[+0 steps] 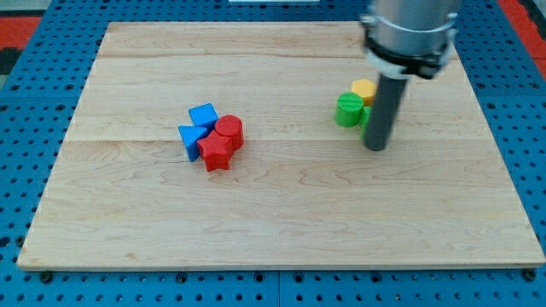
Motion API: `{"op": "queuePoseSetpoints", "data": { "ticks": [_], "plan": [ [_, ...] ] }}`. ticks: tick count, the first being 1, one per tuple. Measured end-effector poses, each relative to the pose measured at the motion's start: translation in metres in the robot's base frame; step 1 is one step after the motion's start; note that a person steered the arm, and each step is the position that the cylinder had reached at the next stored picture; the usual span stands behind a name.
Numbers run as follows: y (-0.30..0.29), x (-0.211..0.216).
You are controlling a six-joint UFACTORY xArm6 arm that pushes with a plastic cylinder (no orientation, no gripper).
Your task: Slightly push the green blocks into the yellow blocks
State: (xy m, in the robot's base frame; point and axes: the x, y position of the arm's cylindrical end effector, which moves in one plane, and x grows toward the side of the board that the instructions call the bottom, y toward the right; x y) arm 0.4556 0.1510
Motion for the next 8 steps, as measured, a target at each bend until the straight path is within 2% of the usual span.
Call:
{"op": "queuePoseSetpoints", "data": {
  "ticks": [1,5,6,7,8],
  "plan": [
    [0.003,-0.016],
    [-0.016,-0.018],
    [-0.015,-0.008],
    [-0.024,0.025],
    [-0.093,0.025]
  ]
}}
